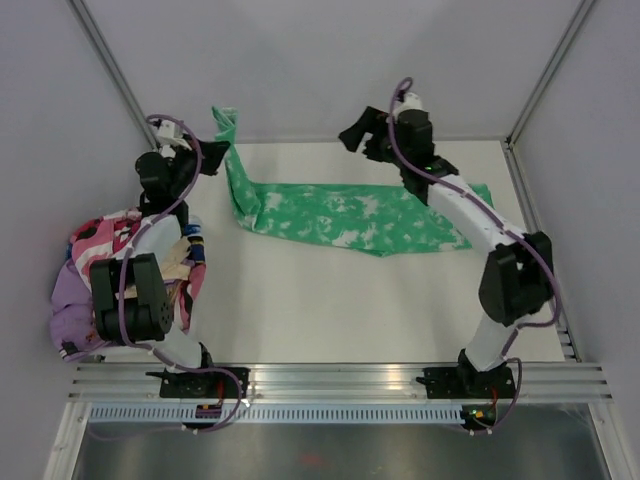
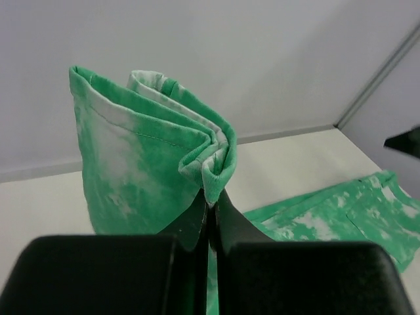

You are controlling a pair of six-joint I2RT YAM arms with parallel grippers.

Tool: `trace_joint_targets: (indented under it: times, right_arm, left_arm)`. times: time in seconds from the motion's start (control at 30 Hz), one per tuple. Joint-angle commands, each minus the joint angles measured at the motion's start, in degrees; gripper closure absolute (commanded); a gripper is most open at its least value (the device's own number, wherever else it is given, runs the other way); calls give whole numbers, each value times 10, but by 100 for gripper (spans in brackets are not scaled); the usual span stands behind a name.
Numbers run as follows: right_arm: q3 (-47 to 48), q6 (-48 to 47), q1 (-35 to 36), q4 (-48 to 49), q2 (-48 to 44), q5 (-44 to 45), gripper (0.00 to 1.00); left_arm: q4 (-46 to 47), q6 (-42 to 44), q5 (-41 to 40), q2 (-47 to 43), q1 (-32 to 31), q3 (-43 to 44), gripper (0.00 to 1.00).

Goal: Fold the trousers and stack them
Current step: Fold the trousers

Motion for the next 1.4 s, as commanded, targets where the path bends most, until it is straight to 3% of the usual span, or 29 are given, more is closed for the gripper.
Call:
trace_joint_targets:
  times: [0.0, 0.03, 0.13, 0.2, 0.4, 0.63, 0.8, 1.0, 1.07, 1.13, 1.23, 1.27, 1.37]
  right_arm:
    - [-83, -4, -53, -73, -107, 95, 10]
    - [-92, -11, -67, -87, -125, 102, 9]
    - [-106, -35, -123, -160, -179, 131, 7]
    - [-113, -23, -173, -218, -209, 130, 2]
    - [-185, -31, -252, -260, -284, 106, 2]
    - [-226, -48, -284, -281, -306, 81, 2]
    - [-231, -55, -288, -278, -285, 48, 2]
    - [-245, -48, -288, -254, -259, 8, 2]
    - [-245, -51, -288, -232, -245, -26, 2]
    - [-246, -58, -287, -195, -234, -101, 3]
    - [-237, -28, -283, -157, -205, -160, 4]
    - [-232, -23, -277, -150, -194, -167, 3]
    - [-204, -25, -247, -153, -176, -153, 4]
  left_arm:
    - [-72, 91, -25, -39, -91, 13, 98]
    - [-79, 103, -47, -35, -152, 13, 98]
    - [-100, 112, -184, -13, -248, 19, 98]
    - [-85, 119, -243, -3, -288, 9, 98]
    - [-83, 159, -359, 79, -429, 50, 98]
    - [-154, 162, -494, 204, -521, 151, 98]
    - [-187, 67, -587, 237, -534, 166, 98]
    - [-224, 58, -523, 243, -543, 169, 98]
    - [-281, 57, -478, 239, -544, 180, 97]
    - [-332, 61, -436, 230, -545, 190, 89]
    - [-344, 52, -351, 201, -546, 189, 50]
    - [-329, 47, -334, 162, -546, 159, 1]
    - [-287, 33, -340, 71, -545, 103, 0]
